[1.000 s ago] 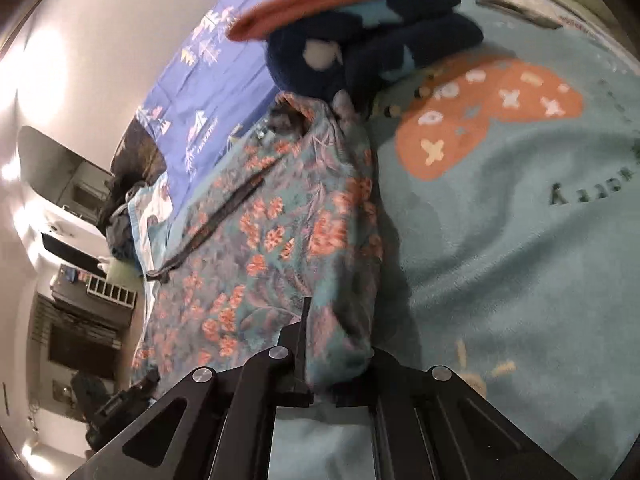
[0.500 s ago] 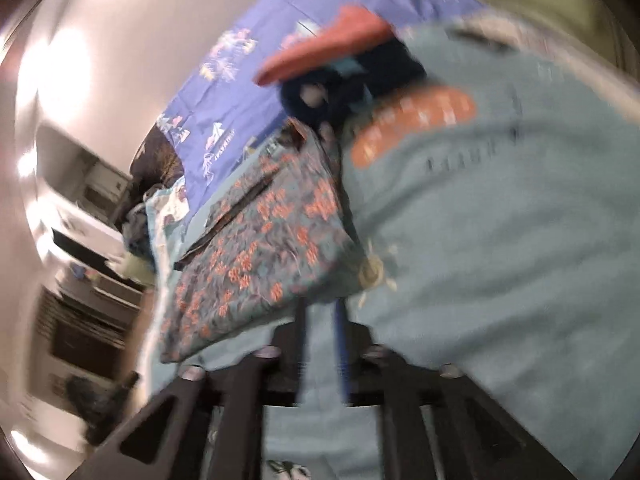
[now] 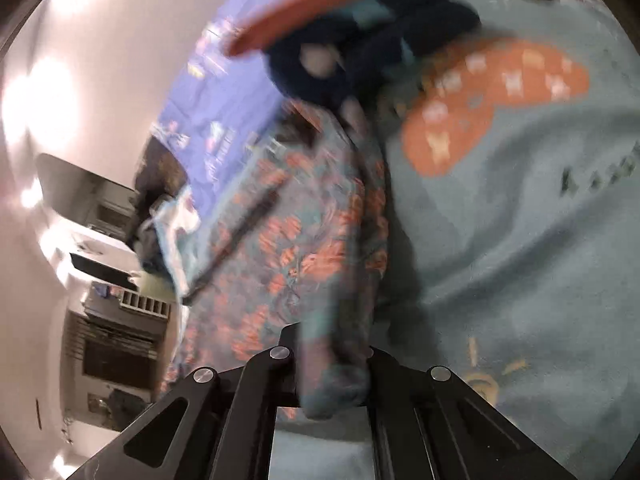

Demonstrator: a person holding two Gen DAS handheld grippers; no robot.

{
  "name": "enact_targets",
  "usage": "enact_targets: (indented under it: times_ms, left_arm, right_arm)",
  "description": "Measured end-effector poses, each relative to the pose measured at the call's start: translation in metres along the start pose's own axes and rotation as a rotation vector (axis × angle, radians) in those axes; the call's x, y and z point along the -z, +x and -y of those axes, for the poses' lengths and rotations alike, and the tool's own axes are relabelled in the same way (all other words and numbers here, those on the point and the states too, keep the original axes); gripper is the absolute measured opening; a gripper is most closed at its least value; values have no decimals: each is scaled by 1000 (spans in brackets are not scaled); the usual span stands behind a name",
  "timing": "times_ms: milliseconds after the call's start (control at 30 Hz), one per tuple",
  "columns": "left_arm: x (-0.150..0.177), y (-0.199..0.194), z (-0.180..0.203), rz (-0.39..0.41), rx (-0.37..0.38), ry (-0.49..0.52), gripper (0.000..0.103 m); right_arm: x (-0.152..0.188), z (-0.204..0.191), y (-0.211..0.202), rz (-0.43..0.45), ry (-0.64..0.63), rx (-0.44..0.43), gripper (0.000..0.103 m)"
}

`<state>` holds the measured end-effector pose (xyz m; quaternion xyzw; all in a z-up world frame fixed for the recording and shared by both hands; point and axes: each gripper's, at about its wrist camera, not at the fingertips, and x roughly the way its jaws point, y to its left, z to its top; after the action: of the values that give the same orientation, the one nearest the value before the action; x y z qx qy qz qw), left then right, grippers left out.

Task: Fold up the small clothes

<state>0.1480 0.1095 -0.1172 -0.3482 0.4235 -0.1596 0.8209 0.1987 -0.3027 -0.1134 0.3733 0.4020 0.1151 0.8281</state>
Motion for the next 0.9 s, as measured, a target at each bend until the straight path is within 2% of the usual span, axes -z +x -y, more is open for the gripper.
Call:
enact_targets:
  times_ms: [67,167,233,267,333,400,433,467,500,533,567,600,633,667,733,767,800,900]
  left_arm:
    - [7,-15,9,-20,17,43,8]
    - [34,-46,26,-59,9,163,8]
    - [58,-68,33,-91,14,241,9]
    - [74,-78,37,-108,-4,296,11]
    - [95,-88,38,-126,-89,385,18]
    - [105,-94,34,-140,-179,438,27]
    - [106,-97,32,-142,-219,451,30]
    - [104,-104,27,-133,-239,450,37]
    - [97,-111,24,-106,-253,442,49]
    - [88,-117,23,-63,-264,439,55]
    - [79,-121,25,-10,-279,443,60]
    - [63,-121,28,43,-284,455,62]
    - [51,-116,28,57,-271,457,63]
    - [32,-104,29,61,-235,454,66]
    - [2,-71,27,41,-232,431,70]
    - [-7,-58,25,25,-243,431,70]
    - [-24,-31,21,0,-286,421,70]
    - [-48,19,8,-78,-315,372,70]
  right_arm:
    - [9,-11,-23,-9,-34,4,2]
    - [33,-17,-66,-30,-89,36,2]
    - [57,-12,-85,-82,-113,96,2]
    - [72,-5,-90,-116,-127,152,3]
    - [90,12,-93,-158,-132,235,13]
    - [96,31,-93,-196,-103,327,23]
    - [93,39,-98,-182,-78,353,28]
    - [88,44,-104,-151,-52,350,35]
    - [78,44,-113,-95,-33,339,36]
    - [68,40,-119,-32,-47,340,36]
    - [55,31,-120,25,-102,343,38]
    - [43,22,-118,52,-159,343,47]
    - [30,13,-109,69,-214,354,51]
    - [20,5,-100,76,-250,358,52]
    - [-4,-10,-69,43,-342,318,53]
    - [-14,-14,-54,16,-372,312,55]
    - [-26,-17,-34,-17,-394,320,57]
    - [-54,-6,4,-85,-365,346,57]
